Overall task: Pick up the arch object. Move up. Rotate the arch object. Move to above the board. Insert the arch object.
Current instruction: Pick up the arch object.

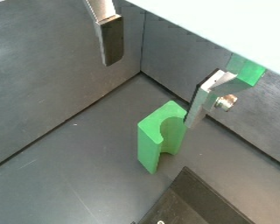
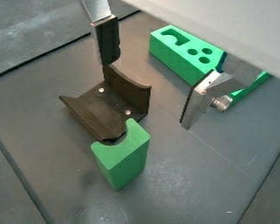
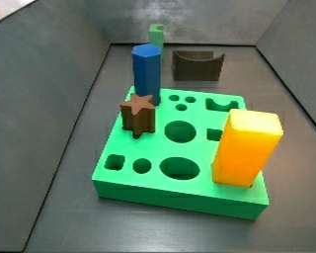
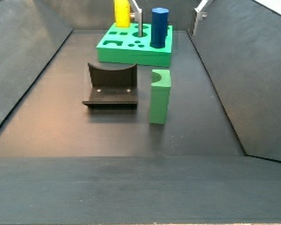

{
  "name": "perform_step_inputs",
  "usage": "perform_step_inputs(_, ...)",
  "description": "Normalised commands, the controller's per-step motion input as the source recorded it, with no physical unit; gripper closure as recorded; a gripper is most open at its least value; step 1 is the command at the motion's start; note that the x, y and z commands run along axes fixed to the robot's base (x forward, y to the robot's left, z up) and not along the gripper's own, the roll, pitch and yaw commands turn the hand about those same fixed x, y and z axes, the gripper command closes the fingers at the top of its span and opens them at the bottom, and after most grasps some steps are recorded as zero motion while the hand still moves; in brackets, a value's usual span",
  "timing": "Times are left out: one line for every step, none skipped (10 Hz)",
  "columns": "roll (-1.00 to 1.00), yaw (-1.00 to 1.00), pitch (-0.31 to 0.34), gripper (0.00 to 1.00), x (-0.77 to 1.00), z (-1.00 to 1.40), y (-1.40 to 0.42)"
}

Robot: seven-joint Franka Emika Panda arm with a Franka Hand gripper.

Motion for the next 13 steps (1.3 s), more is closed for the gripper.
perform_step_inputs(0.00,-0.36,0.091,0.00,0.73,-0.22,0.16)
perform_step_inputs(0.04,-0.45,0.059,0.00,0.46,-0.33,0.21)
perform_step_inputs(0.11,-0.34,0.033,0.00,0.27,-0.62,0.28)
perform_step_inputs(0.09,-0.25,0.040,0.00,0.09,-0.61,0.29)
perform_step_inputs(0.03,-0.14,-0.030,0.00,-0.11,-0.59,0.25)
perform_step_inputs(0.00,0.00,-0.130,0.00,-0.22,-0.63,0.18)
perform_step_inputs(0.00,0.00,-0.159,0.00,-0.18,-0.61,0.17)
perform_step_inputs(-0.05,0.00,-0.227,0.00,-0.06,-0.70,0.05)
perform_step_inputs(-0.06,-0.01,-0.244,0.00,-0.04,-0.74,0.05)
perform_step_inputs(-0.05,-0.01,-0.154,0.00,0.00,-0.68,0.07)
perform_step_inputs(-0.04,-0.01,-0.067,0.00,0.00,-0.51,0.07)
perform_step_inputs(-0.10,-0.06,0.000,0.00,0.05,-0.12,0.09)
perform_step_inputs(0.00,0.00,-0.019,0.00,-0.05,0.00,0.00)
